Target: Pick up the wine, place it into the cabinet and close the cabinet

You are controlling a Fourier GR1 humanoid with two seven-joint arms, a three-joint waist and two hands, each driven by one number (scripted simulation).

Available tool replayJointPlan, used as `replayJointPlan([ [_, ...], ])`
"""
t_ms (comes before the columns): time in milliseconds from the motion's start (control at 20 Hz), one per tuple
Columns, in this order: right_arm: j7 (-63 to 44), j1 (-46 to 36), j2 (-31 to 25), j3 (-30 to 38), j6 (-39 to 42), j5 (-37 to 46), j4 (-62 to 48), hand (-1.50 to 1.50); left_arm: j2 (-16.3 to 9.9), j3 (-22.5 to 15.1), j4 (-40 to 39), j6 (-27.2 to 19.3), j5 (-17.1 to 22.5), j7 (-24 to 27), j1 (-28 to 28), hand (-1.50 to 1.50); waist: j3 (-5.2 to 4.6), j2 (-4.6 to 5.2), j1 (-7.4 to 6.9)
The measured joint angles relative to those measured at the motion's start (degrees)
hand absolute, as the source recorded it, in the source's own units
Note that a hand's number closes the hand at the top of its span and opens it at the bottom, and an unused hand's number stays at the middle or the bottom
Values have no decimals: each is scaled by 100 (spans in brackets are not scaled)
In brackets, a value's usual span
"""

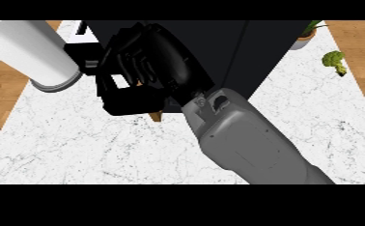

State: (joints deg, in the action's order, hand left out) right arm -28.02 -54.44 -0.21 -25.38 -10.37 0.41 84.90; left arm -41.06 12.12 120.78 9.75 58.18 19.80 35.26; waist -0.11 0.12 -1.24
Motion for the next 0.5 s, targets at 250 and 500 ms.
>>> replayJointPlan([
  [250,595,-97,-23,323,426,-168,-556,150,121,-336,26,-300,-170,-332,-475,-150,-25,-65,29],
  [500,1022,-169,-39,428,748,-257,-881,150,286,-747,-19,-586,-440,-523,-877,-150,-59,-123,26],
])
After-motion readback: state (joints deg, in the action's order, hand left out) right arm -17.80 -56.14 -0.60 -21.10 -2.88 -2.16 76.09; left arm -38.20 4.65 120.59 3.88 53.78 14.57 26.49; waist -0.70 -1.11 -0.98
